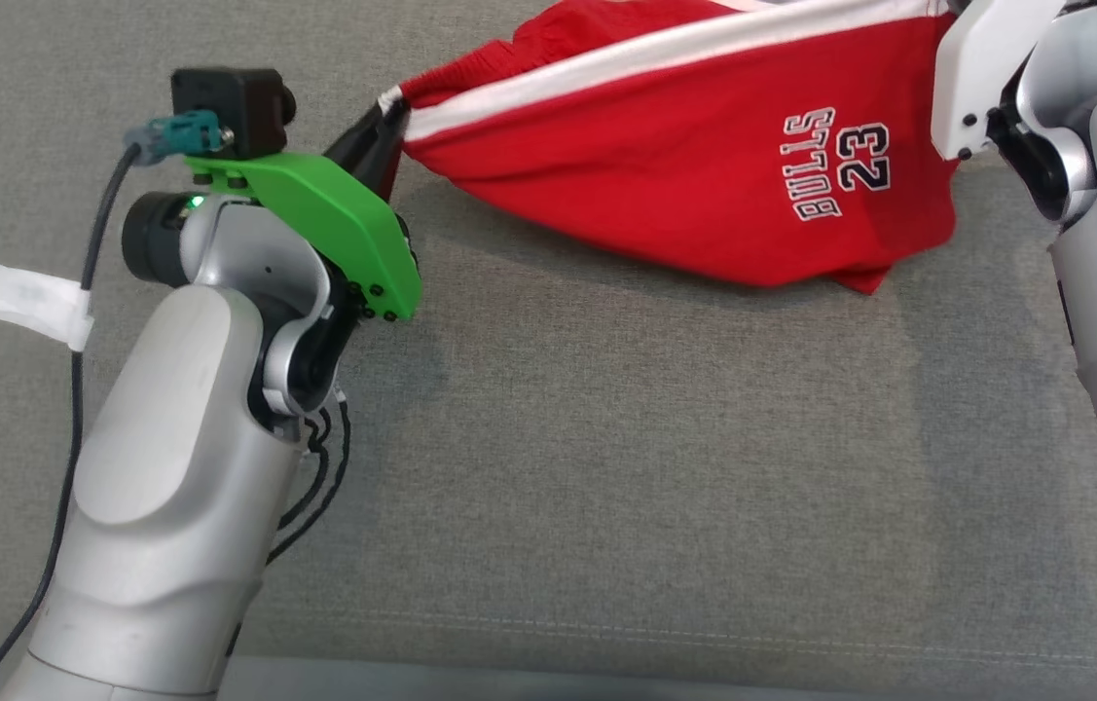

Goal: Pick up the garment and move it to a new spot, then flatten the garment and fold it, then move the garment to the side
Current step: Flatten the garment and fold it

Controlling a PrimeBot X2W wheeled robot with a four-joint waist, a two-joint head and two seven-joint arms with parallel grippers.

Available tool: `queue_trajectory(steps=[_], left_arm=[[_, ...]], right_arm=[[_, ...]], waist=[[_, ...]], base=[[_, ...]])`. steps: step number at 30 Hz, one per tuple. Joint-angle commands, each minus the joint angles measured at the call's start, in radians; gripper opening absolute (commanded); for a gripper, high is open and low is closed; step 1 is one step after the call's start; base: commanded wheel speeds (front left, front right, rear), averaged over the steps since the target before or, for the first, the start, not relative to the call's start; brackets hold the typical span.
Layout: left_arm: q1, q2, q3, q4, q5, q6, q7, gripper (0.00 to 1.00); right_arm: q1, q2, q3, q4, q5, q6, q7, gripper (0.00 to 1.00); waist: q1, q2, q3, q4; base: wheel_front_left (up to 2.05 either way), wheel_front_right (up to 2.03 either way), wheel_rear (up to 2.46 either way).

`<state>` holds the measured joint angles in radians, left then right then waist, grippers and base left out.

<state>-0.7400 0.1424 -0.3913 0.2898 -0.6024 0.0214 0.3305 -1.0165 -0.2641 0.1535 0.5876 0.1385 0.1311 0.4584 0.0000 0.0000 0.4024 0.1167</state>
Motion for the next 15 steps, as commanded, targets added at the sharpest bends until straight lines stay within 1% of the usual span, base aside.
queue_trajectory(steps=[1, 2, 3, 4, 5, 6, 8, 11, 15], left_arm=[[-0.029, 0.0, 0.013, 0.008, 0.016, 0.016, -0.017, 0.0], [-0.045, 0.008, 0.017, 0.017, 0.03, 0.028, -0.026, 0.0], [-0.063, 0.012, 0.025, 0.022, 0.036, 0.039, -0.04, 0.0], [-0.08, 0.008, 0.035, 0.028, 0.034, 0.047, -0.05, 0.0], [-0.096, 0.005, 0.044, 0.032, 0.033, 0.051, -0.063, 0.0], [-0.117, 0.006, 0.053, 0.039, 0.033, 0.057, -0.071, 0.0], [-0.167, 0.019, 0.066, 0.05, 0.05, 0.059, -0.092, 0.0], [-0.242, 0.036, 0.08, 0.083, 0.086, 0.085, -0.127, 0.0], [-0.349, 0.025, 0.094, 0.138, 0.107, 0.111, -0.168, 0.0]], right_arm=[[-0.016, 0.008, -0.011, 0.001, 0.008, -0.001, -0.027, 0.0], [-0.025, 0.021, -0.015, -0.001, 0.019, -0.001, -0.057, 0.0], [-0.035, 0.049, -0.024, -0.002, 0.055, -0.001, -0.087, 0.0], [-0.043, 0.088, -0.053, 0.007, 0.116, -0.001, -0.113, 0.0], [-0.054, 0.113, -0.073, 0.016, 0.155, 0.0, -0.131, 0.0], [-0.073, 0.123, -0.076, 0.021, 0.18, 0.0, -0.152, 0.0], [-0.108, 0.12, -0.069, 0.039, 0.179, -0.002, -0.192, 0.0], [-0.163, 0.152, -0.067, 0.08, 0.199, -0.001, -0.251, 0.0], [-0.263, 0.151, -0.064, 0.137, 0.179, -0.001, -0.338, 0.0]], waist=[[0.0, 0.0, -0.008, -0.019], [0.0, 0.0, -0.009, -0.029], [0.0, 0.0, -0.008, -0.041], [0.0, 0.0, -0.007, -0.053], [0.0, 0.0, -0.005, -0.067], [0.0, 0.0, -0.001, -0.081], [0.0, 0.0, 0.013, -0.109], [0.0, 0.0, 0.035, -0.141], [0.0, 0.0, 0.074, -0.182]], base=[[0.0, 0.0, 0.0], [0.0, 0.0, 0.0], [0.0, 0.0, 0.0], [0.0, 0.0, 0.0], [0.0, 0.0, 0.0], [0.0, 0.0, 0.0], [0.0, 0.0, 0.0], [0.0, 0.0, 0.0], [0.0, 0.0, 0.0]])
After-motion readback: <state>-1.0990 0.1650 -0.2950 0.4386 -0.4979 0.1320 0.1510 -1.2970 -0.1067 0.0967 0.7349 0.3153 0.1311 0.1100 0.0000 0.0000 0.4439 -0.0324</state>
